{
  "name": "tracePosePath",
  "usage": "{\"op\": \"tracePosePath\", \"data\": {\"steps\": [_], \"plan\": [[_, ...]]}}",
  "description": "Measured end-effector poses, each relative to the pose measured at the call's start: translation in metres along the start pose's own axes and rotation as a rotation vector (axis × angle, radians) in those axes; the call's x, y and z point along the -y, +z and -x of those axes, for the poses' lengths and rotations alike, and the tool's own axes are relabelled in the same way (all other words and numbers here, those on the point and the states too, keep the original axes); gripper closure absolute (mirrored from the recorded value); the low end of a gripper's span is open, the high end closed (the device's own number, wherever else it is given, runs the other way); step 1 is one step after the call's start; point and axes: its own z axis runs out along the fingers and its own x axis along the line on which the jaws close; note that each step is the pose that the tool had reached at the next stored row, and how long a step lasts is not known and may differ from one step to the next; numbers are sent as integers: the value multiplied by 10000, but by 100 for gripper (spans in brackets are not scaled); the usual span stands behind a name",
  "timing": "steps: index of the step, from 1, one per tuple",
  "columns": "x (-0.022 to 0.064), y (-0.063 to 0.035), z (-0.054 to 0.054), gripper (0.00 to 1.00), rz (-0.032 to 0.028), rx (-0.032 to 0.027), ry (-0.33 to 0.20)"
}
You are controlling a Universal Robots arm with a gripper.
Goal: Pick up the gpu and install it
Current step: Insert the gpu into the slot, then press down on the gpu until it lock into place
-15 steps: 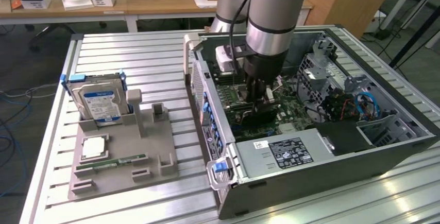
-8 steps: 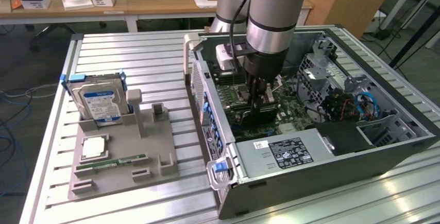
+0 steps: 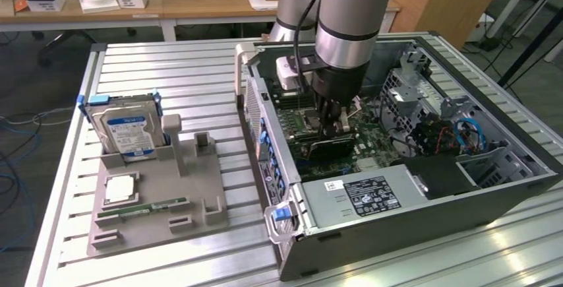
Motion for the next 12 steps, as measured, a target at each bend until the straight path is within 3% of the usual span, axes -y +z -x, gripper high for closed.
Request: {"op": "tracePosePath", "data": {"steps": [12], "plan": [[-4,1,0,89,0,-2,2]]}}
